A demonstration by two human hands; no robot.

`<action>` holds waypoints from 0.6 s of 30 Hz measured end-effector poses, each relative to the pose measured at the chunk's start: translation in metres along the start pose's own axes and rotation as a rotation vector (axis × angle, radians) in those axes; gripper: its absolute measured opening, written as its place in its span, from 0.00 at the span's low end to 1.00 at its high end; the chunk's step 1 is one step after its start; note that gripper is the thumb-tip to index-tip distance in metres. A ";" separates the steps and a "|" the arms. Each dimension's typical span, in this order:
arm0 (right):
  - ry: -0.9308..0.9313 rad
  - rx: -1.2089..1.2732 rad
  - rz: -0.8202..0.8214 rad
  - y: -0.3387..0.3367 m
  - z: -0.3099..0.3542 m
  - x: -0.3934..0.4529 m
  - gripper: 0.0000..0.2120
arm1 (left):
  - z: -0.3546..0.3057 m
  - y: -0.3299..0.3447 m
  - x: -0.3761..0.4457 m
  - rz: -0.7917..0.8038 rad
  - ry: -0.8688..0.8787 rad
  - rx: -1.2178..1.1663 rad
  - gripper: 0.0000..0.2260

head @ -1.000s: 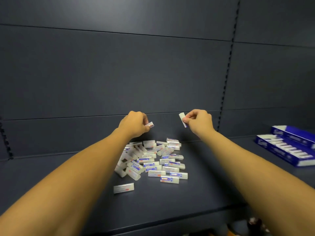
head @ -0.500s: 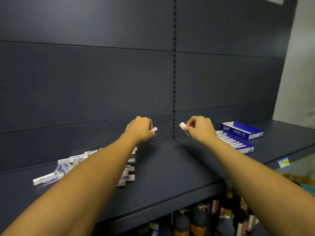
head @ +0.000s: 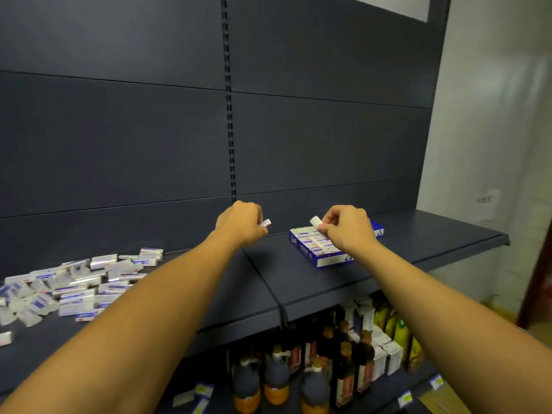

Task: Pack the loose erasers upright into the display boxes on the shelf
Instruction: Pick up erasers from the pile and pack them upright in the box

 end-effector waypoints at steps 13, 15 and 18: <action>-0.006 -0.007 0.016 -0.005 -0.061 0.066 0.05 | -0.053 0.050 0.077 -0.022 0.002 -0.016 0.06; -0.026 -0.015 0.025 0.004 -0.069 0.083 0.06 | -0.053 0.062 0.094 -0.020 0.001 -0.028 0.06; -0.034 -0.012 0.037 0.018 -0.081 0.112 0.05 | -0.048 0.082 0.120 -0.038 -0.022 -0.060 0.06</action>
Point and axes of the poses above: each hand's wrist, its own x-axis towards the middle knuckle, its own y-axis out of the palm, z = x × y, the point moved 1 cm from there along x, towards the middle knuckle, and after that the axes turned 3 degrees about y, right-handed, at the moved point
